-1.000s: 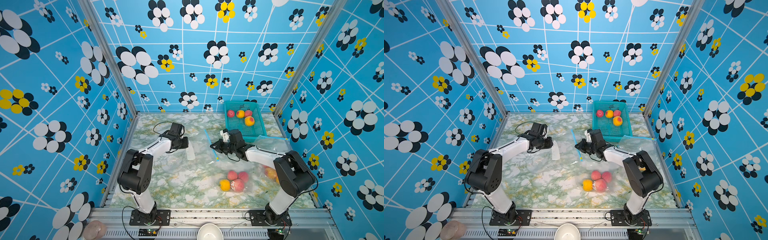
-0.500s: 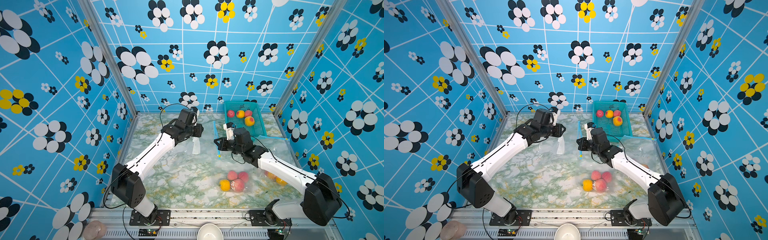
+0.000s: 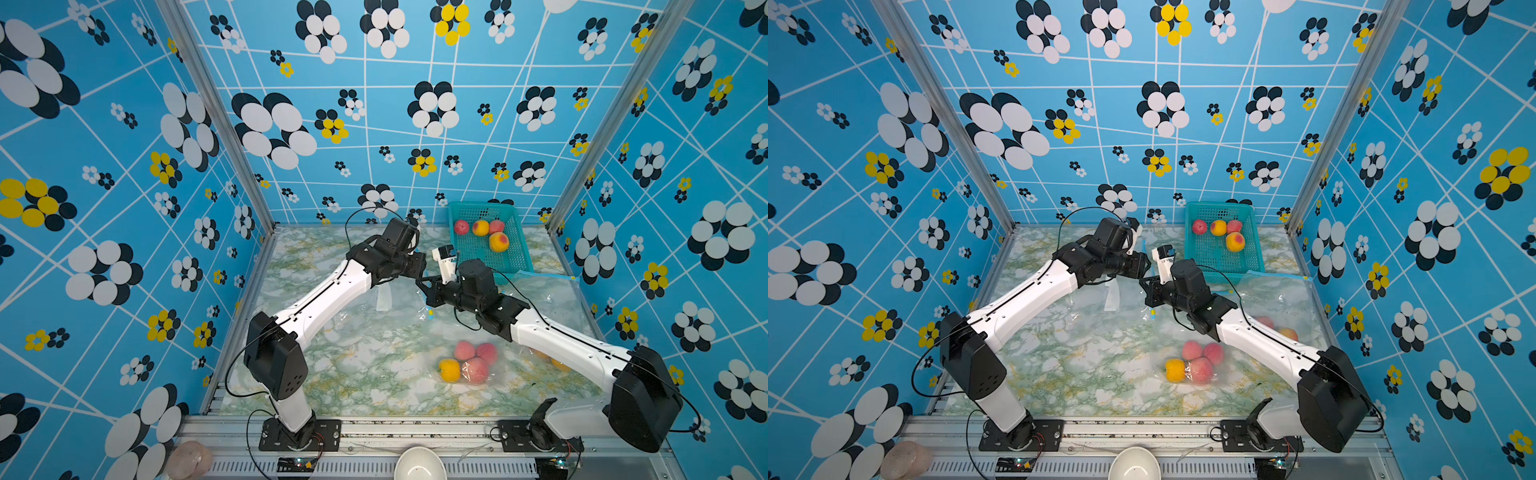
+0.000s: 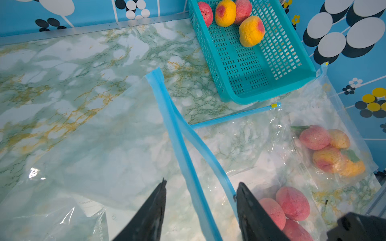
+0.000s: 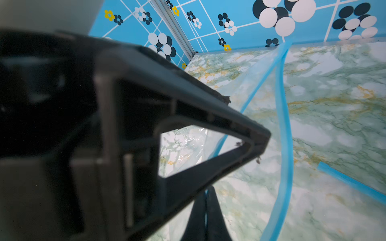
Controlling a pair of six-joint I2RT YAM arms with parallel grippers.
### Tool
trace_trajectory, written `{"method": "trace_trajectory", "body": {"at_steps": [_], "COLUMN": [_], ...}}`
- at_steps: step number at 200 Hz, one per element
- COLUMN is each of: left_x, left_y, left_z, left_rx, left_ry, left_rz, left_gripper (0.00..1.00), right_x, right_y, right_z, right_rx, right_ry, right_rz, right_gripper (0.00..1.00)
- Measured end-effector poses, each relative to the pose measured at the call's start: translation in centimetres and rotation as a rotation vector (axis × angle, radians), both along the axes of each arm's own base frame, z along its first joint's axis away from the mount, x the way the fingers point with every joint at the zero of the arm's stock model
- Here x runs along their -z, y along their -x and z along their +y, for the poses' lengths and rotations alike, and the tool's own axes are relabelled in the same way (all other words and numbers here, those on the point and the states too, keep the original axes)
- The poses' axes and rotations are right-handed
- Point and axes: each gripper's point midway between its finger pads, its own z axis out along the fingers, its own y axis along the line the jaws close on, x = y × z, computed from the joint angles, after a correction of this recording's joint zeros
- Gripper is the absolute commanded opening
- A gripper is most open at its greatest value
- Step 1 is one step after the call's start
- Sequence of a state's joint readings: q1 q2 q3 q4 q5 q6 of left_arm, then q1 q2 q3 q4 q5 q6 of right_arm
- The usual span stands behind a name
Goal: Place the peach in a zip-top bag and seal the zipper
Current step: Open the zipper of the food storage bag at the center of the board.
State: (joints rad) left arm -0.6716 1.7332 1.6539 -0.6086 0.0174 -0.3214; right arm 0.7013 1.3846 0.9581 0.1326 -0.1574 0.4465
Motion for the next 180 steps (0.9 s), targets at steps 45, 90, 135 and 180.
{"method": "trace_trajectory", "body": {"at_steps": [45,90,135,180], "left_x": [0.5,1.7,2.2,2.0], "left_y": [-0.1,-0.1,0.2,0.1], "left_z": [0.1,0.1,-0.1,-0.1], "left_rx": [-0.01,-0.012,-0.001,-0.004], "left_ry": [-0.087,-0.165,-0.192,-0.161], "left_rz": [-0.01,-0.003,0.0,0.006], "left_gripper": [0.46,0.28,0.03,0.0], "right_x": [0.4,0.6,0.9,1.1], "right_y": [0.0,-0.2,-0.2,-0.4], "right_z": [0.4,0.2,0.1,-0.3], "right_rx": [0.006,0.023,0.031,0.049], "right_ry": [0.021,0.028,0.031,0.036], "right_rz": [-0.013,-0.018,-0.019,-0.02], "right_gripper": [0.0,0.0,0.0,0.32]}}
